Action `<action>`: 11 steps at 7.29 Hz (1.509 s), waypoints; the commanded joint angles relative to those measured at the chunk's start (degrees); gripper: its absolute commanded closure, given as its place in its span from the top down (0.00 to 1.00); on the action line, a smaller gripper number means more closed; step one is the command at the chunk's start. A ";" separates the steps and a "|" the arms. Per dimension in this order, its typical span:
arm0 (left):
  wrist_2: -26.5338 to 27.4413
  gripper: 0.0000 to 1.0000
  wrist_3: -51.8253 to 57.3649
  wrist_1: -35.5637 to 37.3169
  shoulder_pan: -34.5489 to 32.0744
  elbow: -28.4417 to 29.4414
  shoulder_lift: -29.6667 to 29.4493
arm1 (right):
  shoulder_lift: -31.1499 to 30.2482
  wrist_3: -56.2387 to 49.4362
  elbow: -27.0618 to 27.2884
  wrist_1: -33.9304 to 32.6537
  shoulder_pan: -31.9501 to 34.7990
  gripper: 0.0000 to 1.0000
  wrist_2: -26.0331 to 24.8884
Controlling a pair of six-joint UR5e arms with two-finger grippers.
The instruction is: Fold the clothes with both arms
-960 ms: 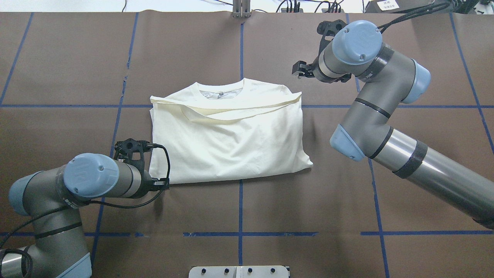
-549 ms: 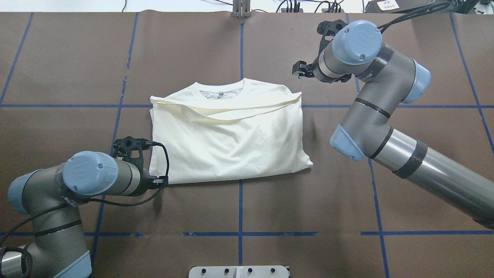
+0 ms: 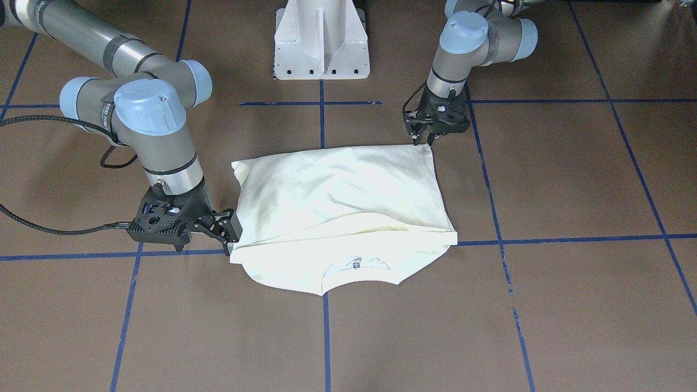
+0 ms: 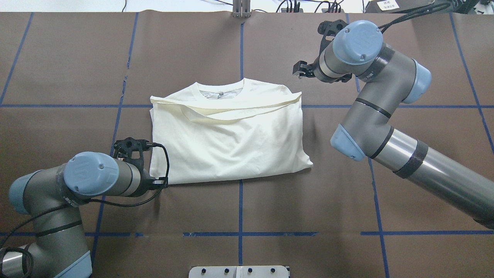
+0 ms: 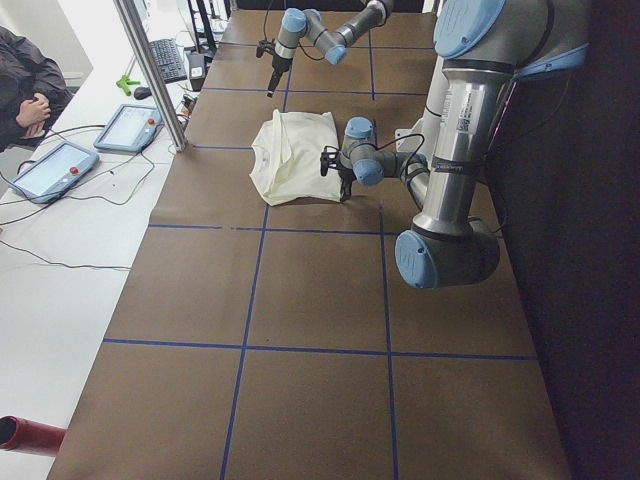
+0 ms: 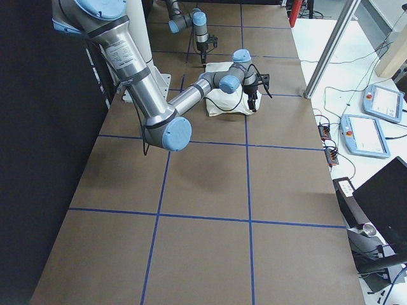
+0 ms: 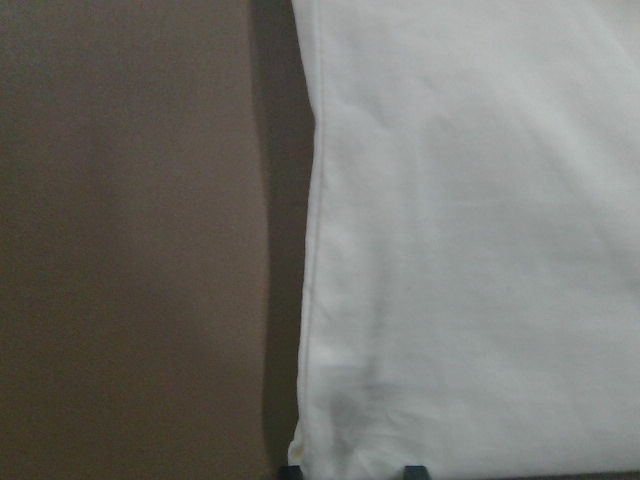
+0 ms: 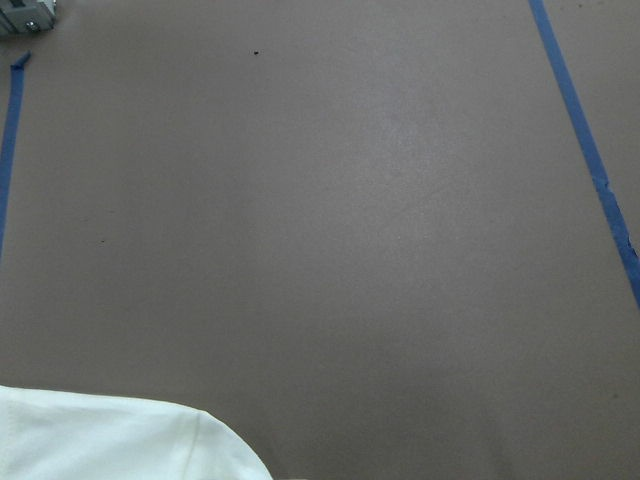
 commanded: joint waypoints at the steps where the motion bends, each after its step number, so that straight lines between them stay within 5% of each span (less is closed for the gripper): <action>1: 0.16 0.00 0.06 0.09 0.02 0.04 0.00 | -0.38 0.00 0.50 0.03 0.00 1.00 0.00; 5: 0.25 0.00 9.70 0.61 -5.48 -0.40 0.26 | -1.27 0.00 1.56 -0.06 0.00 1.00 0.00; 7: 0.08 0.00 20.93 0.09 -13.47 5.36 -0.17 | -1.35 0.17 1.56 -0.06 -0.08 1.00 0.00; 9: 0.08 0.00 29.38 -0.70 -22.61 21.13 -11.89 | -1.35 0.35 1.65 0.03 0.00 1.00 0.00; 11: 0.08 0.00 34.58 -16.96 -29.39 46.05 -24.36 | -2.14 0.44 2.00 -0.06 0.00 1.00 0.00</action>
